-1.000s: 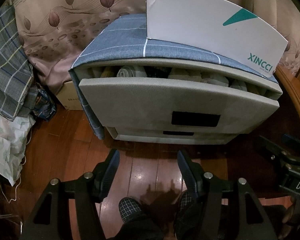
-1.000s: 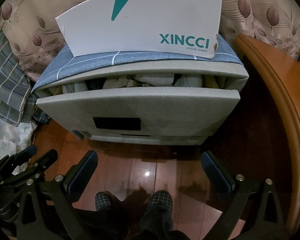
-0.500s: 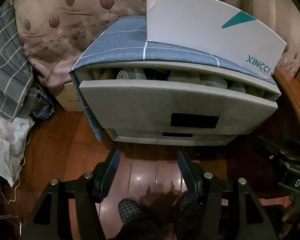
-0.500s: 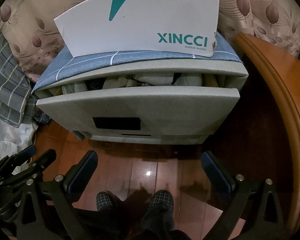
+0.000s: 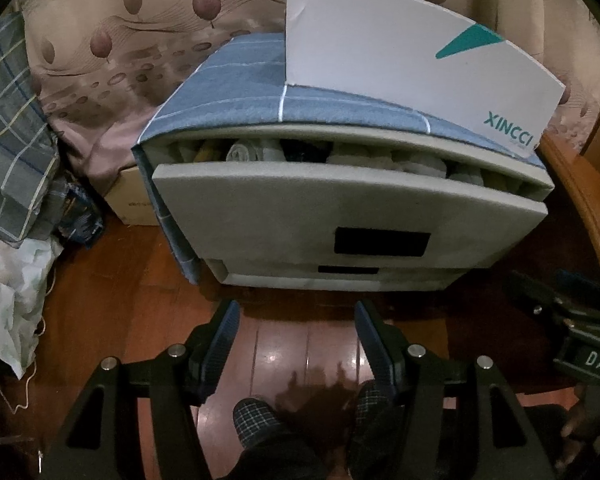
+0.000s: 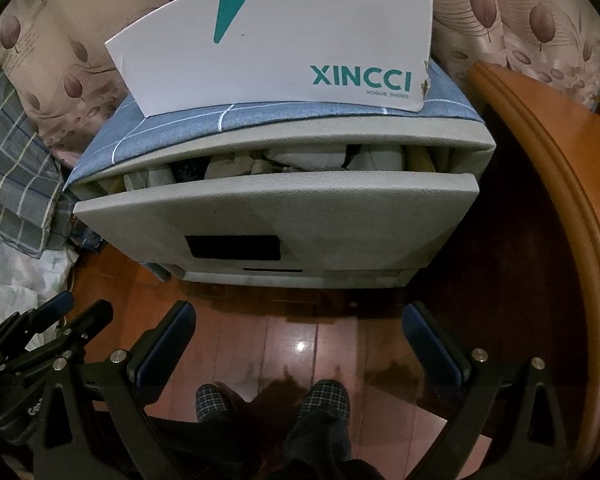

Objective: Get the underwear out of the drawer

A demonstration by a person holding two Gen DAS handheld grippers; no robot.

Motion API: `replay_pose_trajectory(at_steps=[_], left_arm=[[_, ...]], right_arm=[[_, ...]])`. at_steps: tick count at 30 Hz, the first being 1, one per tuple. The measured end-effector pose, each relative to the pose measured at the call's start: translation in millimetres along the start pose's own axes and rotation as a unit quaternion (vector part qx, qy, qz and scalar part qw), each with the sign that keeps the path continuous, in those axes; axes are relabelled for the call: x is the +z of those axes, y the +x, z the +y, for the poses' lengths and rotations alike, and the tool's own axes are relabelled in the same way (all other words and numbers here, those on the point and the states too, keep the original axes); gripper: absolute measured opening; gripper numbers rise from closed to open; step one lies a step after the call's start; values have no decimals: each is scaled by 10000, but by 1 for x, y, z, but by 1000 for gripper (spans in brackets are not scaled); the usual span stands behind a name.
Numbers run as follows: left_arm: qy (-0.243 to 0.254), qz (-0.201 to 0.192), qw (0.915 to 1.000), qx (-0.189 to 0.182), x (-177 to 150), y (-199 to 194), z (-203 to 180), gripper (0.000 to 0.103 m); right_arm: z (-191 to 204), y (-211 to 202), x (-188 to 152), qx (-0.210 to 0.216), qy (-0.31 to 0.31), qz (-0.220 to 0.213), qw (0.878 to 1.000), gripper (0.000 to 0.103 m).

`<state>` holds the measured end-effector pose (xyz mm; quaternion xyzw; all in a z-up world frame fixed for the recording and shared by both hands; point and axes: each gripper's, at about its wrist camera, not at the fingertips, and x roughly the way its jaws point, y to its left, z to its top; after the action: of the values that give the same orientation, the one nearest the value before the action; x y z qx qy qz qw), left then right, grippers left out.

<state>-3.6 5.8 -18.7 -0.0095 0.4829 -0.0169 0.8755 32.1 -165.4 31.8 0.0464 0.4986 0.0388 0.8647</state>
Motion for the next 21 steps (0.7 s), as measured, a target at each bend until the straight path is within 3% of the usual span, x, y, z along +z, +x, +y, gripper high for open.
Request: replay_pose_trajectory(at_steps=[10, 16, 21], left_arm=[[575, -232, 9976, -314, 19, -12, 8, 62], [1015, -425, 9939, -116, 36, -8, 15, 62], [1277, -720, 9890, -186, 49, -7, 16, 62]], right_arm=[[-11, -3, 2, 93, 160, -16, 9998, 102], [-12, -4, 3, 47, 192, -22, 9998, 102], [-15, -8, 6, 78, 308, -89, 9995, 102]])
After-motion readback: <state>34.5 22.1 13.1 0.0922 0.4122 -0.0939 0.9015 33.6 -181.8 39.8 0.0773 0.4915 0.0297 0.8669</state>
